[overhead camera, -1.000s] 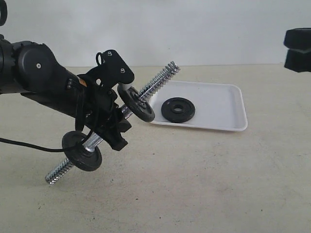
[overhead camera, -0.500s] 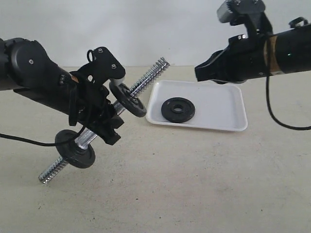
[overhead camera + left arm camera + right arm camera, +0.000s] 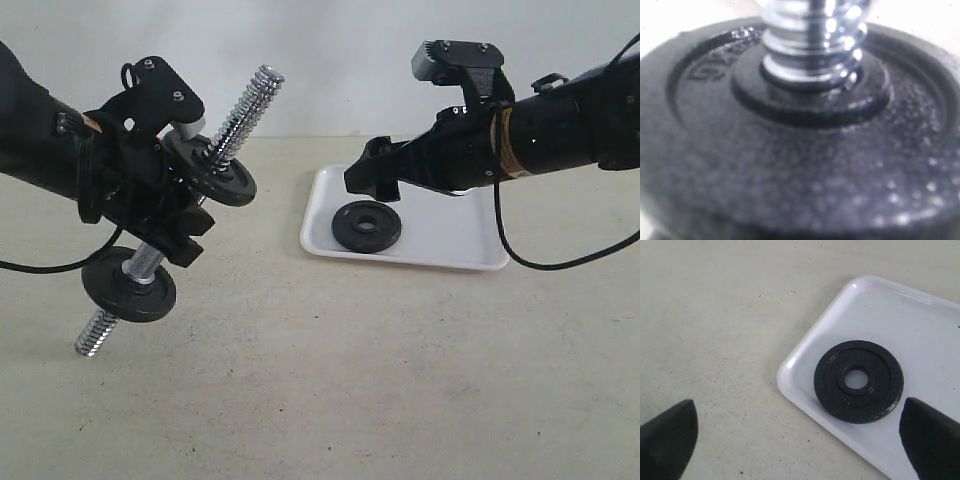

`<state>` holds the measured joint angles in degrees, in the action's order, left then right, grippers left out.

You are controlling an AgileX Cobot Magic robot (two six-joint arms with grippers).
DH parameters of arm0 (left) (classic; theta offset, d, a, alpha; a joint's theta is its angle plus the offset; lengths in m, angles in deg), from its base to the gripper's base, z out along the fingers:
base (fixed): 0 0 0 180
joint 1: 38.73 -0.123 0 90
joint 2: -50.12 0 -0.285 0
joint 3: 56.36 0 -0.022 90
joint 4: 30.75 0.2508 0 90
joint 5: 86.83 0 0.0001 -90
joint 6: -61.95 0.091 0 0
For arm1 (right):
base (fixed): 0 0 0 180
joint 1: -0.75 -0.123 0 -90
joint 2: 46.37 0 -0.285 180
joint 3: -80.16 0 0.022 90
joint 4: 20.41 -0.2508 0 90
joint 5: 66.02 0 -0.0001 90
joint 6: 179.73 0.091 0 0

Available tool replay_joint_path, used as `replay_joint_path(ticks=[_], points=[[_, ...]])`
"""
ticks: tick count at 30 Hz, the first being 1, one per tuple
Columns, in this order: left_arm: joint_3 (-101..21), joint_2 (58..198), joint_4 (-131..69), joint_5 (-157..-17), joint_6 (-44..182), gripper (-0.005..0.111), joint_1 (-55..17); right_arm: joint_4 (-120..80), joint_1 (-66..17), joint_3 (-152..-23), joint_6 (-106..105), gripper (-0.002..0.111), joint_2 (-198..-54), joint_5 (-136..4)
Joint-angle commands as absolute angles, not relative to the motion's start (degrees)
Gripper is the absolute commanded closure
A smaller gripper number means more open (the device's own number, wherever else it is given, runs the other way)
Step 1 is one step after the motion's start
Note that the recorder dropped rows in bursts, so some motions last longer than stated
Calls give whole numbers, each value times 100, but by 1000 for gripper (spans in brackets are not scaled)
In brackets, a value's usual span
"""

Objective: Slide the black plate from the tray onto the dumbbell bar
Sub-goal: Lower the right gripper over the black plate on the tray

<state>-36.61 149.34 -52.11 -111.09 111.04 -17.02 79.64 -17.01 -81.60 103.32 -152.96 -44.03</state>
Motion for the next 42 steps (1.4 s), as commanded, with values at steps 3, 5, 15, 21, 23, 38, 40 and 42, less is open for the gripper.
replay_joint_path(ticks=[3,5,15,21,23,38,40,42], points=[[-3810,14604,-5402,-10702,11179,102,-1697,7954,-1908,-8553,10358,4,-15597,-4964],[-3810,14604,-5431,-10802,11179,102,-1697,7954,-2052,-8738,10358,4,-15827,-5137],[-3810,14604,-5431,-10950,11179,102,-1697,7954,-2261,-9257,10825,4,-16681,-5170],[-3810,14604,-5431,-10977,11179,102,-1697,7954,-2261,-9267,10444,4,-16670,-4783],[-3810,14604,-5431,-10992,11179,102,-1697,7954,-2261,-9304,9795,4,-16670,-4821],[-3810,14604,-5431,-11095,11179,102,-1697,7797,-2325,-9359,4471,4,-16660,-10081],[-3810,14604,-5431,-11095,11179,102,-1697,7071,-2314,-9446,4373,4,-16660,-10911],[-3810,14604,-5431,-11095,11179,102,-1697,5963,-2253,-9574,3775,4,-16660,-11329]])
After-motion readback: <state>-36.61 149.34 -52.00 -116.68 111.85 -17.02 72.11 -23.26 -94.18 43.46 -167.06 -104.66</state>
